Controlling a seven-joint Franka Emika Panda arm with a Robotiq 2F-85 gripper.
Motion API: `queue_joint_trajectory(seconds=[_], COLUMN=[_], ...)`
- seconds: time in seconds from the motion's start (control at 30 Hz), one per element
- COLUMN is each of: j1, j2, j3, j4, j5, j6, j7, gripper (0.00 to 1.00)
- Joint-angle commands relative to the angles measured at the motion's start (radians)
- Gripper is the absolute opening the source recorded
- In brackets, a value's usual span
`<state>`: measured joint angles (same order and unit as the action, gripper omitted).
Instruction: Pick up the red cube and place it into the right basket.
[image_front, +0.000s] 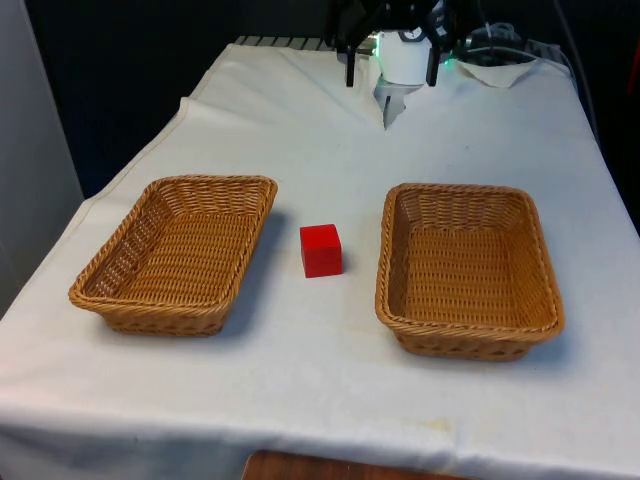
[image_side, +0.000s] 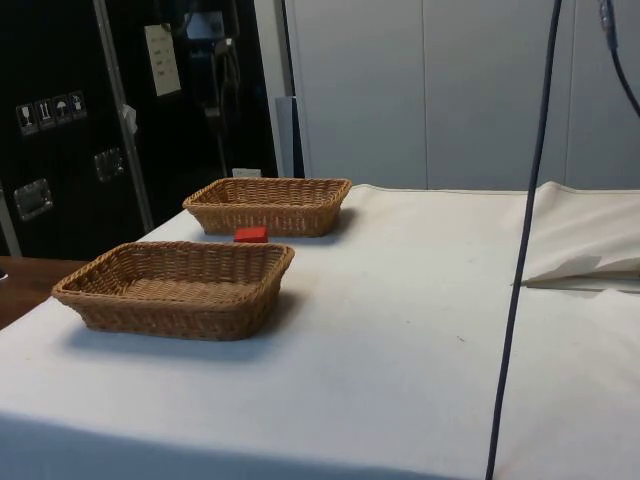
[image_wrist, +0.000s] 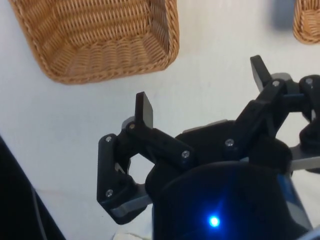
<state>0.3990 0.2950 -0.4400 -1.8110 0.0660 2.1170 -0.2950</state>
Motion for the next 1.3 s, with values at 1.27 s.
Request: queue_joint_trajectory(seconds=[1.27], j1=[-0.046], j2=[0.145], j3=[0.007], j4=[-0.079], j5=[0.184], j6=[0.261], j7=[-0.299], gripper=[1.0])
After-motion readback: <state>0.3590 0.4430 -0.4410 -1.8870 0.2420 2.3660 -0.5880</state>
